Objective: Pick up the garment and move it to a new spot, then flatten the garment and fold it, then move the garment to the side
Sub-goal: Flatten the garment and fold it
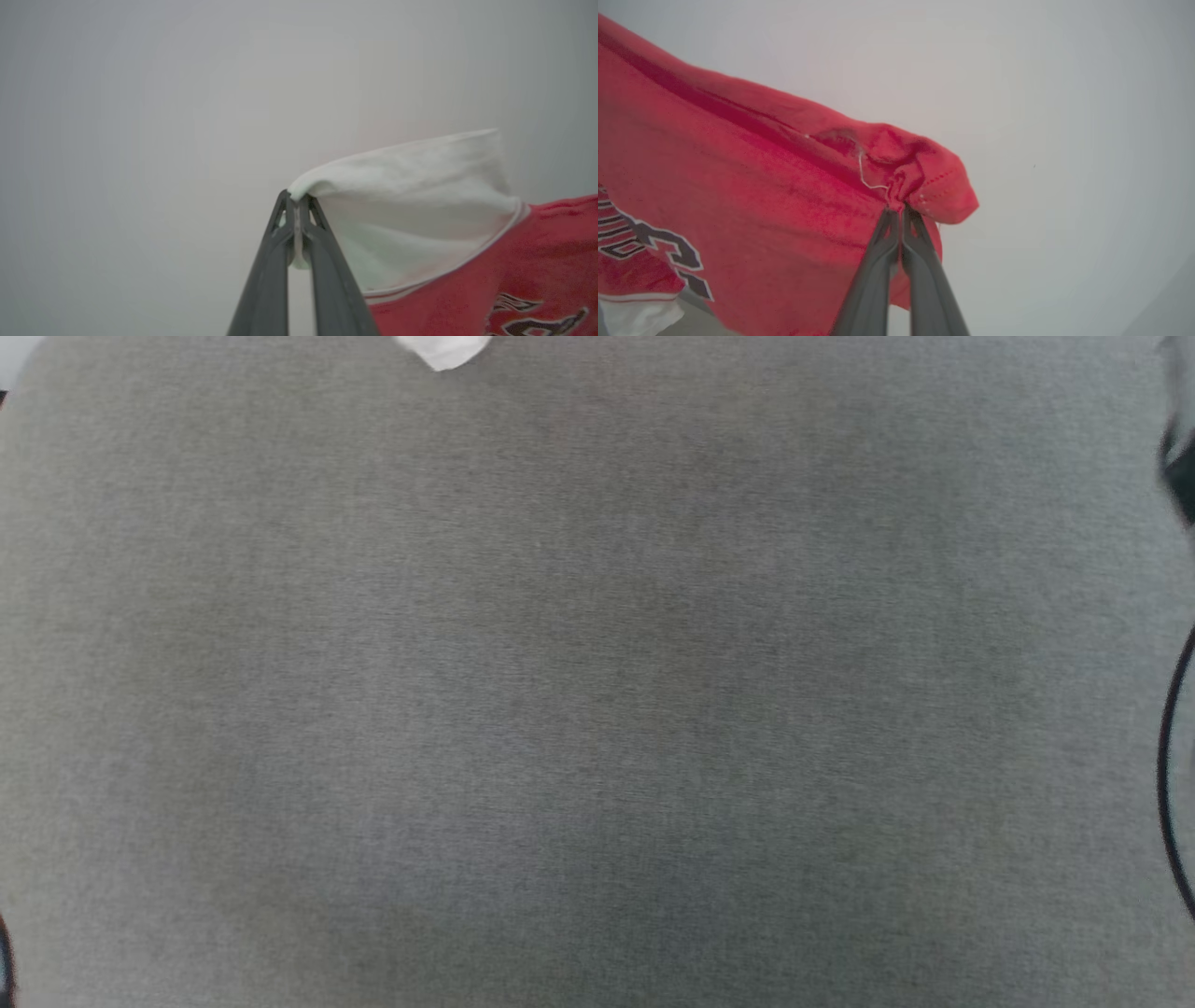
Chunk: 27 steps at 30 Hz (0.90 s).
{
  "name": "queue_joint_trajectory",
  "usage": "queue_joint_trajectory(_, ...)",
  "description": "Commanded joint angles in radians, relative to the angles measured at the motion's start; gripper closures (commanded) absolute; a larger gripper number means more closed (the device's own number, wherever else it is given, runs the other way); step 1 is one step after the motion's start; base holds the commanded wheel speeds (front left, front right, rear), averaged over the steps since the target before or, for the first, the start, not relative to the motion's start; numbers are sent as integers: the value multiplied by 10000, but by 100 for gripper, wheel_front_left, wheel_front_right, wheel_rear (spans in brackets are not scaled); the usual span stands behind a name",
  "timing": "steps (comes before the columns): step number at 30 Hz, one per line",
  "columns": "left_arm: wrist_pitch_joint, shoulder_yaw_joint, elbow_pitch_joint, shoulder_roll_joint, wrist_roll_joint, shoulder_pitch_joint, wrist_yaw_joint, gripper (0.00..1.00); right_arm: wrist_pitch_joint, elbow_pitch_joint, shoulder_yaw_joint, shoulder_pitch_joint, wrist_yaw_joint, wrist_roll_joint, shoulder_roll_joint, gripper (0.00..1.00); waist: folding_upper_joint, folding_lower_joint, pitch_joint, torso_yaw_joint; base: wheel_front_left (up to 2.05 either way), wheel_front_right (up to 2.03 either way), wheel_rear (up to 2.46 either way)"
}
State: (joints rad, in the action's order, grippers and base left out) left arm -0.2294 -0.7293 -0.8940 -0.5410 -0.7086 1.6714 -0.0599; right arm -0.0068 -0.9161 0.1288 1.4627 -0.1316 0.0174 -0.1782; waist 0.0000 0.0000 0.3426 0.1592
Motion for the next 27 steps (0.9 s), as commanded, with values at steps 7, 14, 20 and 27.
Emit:
queue_joint_trajectory(7, 1041, -1002, -711, 286, -814, -2236, -691, 100, 803, -1638, 530, -1178, 19, 723, 139, 100, 0, 0, -135, 280, 0, 0, 0)
queue_joint_trajectory(14, 3282, -2402, 1195, -438, -2731, -4770, -688, 100, 1732, -1845, 1409, -2824, 18, 2233, 252, 100, 0, 0, -419, 427, 0, 0, 0)
queue_joint_trajectory(20, 5194, -2866, 3129, -1575, -4609, -6807, -690, 100, 3011, -565, 2509, -4611, 18, 3951, -173, 100, 0, 0, -727, 395, 0, 0, 0)
queue_joint_trajectory(27, 6141, -3120, 5926, -2938, -5565, -8914, 514, 100, 4819, 2187, 3222, -6987, 13, 5557, -1515, 100, 0, 0, -937, 389, 0, 0, 0)
